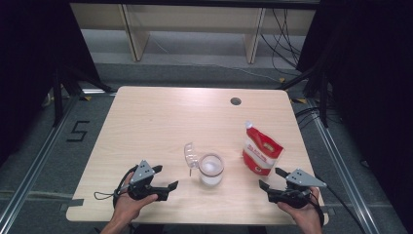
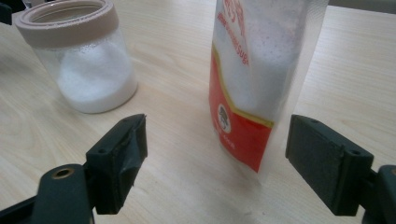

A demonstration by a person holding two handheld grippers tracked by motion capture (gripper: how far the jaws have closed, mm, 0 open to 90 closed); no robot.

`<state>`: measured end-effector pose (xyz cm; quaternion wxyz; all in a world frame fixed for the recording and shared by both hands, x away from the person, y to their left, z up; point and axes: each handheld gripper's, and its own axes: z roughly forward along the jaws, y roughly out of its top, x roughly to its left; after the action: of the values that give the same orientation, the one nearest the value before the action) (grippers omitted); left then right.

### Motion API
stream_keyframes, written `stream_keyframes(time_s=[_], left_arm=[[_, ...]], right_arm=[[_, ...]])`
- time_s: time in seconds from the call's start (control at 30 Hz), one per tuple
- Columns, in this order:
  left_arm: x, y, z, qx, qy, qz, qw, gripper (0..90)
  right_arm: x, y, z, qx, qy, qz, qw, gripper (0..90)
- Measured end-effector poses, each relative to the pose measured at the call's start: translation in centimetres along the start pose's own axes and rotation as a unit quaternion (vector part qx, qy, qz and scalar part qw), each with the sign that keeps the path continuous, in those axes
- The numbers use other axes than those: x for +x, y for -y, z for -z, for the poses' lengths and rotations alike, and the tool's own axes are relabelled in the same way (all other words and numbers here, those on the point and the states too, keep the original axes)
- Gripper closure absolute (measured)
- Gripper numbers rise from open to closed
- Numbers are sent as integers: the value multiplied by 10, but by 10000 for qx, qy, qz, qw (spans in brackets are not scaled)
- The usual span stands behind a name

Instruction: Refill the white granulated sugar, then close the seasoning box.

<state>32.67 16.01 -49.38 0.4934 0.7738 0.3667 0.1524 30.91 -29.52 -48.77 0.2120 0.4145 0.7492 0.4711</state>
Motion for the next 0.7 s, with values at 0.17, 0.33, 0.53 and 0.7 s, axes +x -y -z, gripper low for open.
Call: stream_keyframes(time_s=[0.17,0.33,0.53,0.7], left_arm=[[-1,-1,0,-44,26,62,10000,160],[0,-3,0,-44,22,64,10000,160],[-2,-7,3,-113,69,118,9998,162],[-2,-13,4,-201,163,95,9996,216]], right_arm=[[0,1,1,24,-41,105,9999,219],[0,2,0,56,-70,106,9999,219],[1,2,-1,53,-79,182,9998,218],[2,2,-1,96,-112,116,9998,219]])
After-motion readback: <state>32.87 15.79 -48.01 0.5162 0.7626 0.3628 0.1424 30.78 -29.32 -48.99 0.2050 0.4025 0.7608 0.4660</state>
